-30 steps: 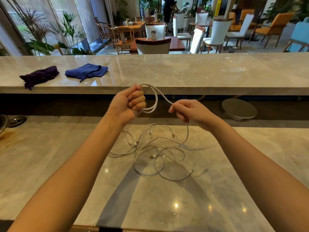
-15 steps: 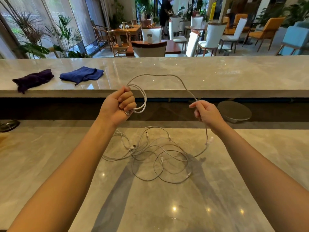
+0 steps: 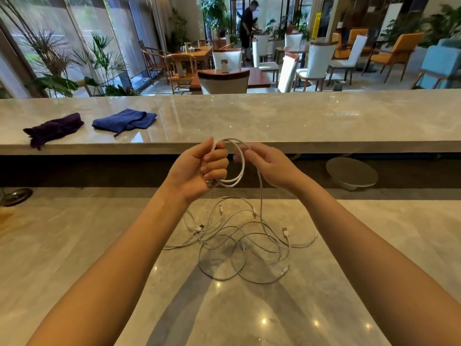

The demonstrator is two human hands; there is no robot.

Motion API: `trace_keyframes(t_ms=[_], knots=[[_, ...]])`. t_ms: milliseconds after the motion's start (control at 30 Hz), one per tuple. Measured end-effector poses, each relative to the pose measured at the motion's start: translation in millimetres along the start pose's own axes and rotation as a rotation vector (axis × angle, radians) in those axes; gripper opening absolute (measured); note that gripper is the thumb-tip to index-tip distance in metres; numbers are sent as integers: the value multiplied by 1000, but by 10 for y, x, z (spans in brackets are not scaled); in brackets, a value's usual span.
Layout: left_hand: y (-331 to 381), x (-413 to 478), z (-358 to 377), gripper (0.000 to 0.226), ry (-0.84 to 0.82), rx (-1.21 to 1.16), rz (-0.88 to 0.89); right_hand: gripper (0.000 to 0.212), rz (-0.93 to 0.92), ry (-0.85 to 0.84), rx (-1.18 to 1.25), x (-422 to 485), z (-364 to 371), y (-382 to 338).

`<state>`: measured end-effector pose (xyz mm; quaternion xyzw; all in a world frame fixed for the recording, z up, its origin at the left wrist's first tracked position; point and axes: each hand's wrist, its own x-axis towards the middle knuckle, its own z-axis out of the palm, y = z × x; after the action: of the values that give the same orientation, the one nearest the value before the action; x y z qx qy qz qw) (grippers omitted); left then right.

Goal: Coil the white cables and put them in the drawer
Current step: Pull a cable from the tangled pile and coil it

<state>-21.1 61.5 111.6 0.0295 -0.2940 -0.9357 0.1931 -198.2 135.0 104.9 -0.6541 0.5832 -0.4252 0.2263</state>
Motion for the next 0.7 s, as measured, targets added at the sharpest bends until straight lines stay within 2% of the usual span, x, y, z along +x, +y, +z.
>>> trace_keyframes(t_ms=[67, 133, 233, 333, 400, 467, 500, 533, 600, 700], knots=[[18, 0, 24, 32, -34, -24, 33, 28, 65, -7, 162, -31, 79, 23], [47, -2, 55, 32, 13, 16, 132, 33, 156, -23, 155, -103, 200, 126], [126, 0, 89, 28, 133, 108, 339, 33, 285, -163, 7, -245, 408, 266], [181, 31, 56, 30, 289, 456, 470, 29, 245, -356, -257, -277, 546, 156], [135, 37, 25, 30, 404, 864, 429, 25, 54, -345, -460, -223, 567, -41], [48, 8, -17, 28, 444, 1239, 285, 19, -156, -221, -592, -165, 506, -273], [14, -17, -43, 25, 437, 1344, 204, 18, -227, -142, -610, -136, 436, -372], [-9, -43, -63, 23, 417, 1375, 137, 17, -266, -73, -609, -98, 345, -439], [-19, -87, -86, 31, 355, 1286, 58, 19, -287, 8, -586, -21, 147, -495], [46, -118, -116, 33, 263, 1103, -25, 21, -264, 22, -519, 86, -20, -404]])
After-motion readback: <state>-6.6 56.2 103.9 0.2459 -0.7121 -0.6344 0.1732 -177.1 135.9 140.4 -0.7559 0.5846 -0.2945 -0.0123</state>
